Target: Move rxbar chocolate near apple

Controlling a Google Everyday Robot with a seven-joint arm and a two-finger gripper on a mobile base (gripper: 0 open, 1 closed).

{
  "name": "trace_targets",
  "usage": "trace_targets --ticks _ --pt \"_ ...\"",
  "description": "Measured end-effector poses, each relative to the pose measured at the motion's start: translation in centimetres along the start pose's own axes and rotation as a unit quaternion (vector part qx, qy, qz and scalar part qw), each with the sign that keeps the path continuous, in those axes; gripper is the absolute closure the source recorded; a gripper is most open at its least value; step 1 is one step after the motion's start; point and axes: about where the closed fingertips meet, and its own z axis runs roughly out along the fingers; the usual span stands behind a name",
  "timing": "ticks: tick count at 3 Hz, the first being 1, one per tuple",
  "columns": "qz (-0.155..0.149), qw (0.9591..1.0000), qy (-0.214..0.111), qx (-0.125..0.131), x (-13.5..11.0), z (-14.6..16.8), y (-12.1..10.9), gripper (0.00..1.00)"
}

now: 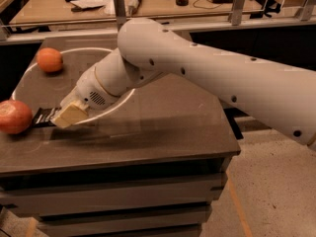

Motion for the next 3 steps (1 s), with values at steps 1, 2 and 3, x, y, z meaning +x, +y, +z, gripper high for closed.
trace_targets --ticks 1,2,3 --pt "-0.001 1.0000 0.000 -0.001 -0.08 0.10 0.14 0.07" --pt "-0.002 1.0000 0.001 -0.002 -0.15 0.18 0.24 0.00" --pt "-0.005 1.0000 -0.002 -0.002 -0.33 -0.09 0.17 0.00"
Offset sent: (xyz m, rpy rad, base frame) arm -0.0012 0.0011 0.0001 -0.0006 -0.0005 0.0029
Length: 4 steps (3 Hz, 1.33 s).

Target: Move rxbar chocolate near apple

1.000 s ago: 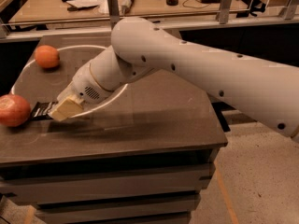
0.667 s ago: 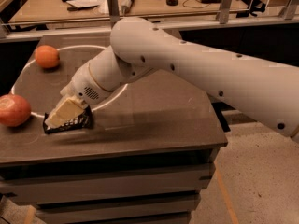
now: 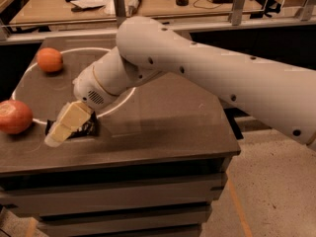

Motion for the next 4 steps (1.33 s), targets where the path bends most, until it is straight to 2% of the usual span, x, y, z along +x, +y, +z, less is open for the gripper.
trace_targets --ticks 1,2,3,4 --pt "-0.012 0.9998 -0.014 0.001 -0.8 -1.2 -0.3 0.00" --pt "-0.039 0.9989 -0.025 0.011 -1.9 -5.3 -0.7 0.00" --pt "-0.053 0.9969 -0.036 0.046 -1.5 -10.7 -0.3 0.00" --pt "-0.053 0.9969 -0.036 0.046 -1.5 -10.7 -0.3 0.00"
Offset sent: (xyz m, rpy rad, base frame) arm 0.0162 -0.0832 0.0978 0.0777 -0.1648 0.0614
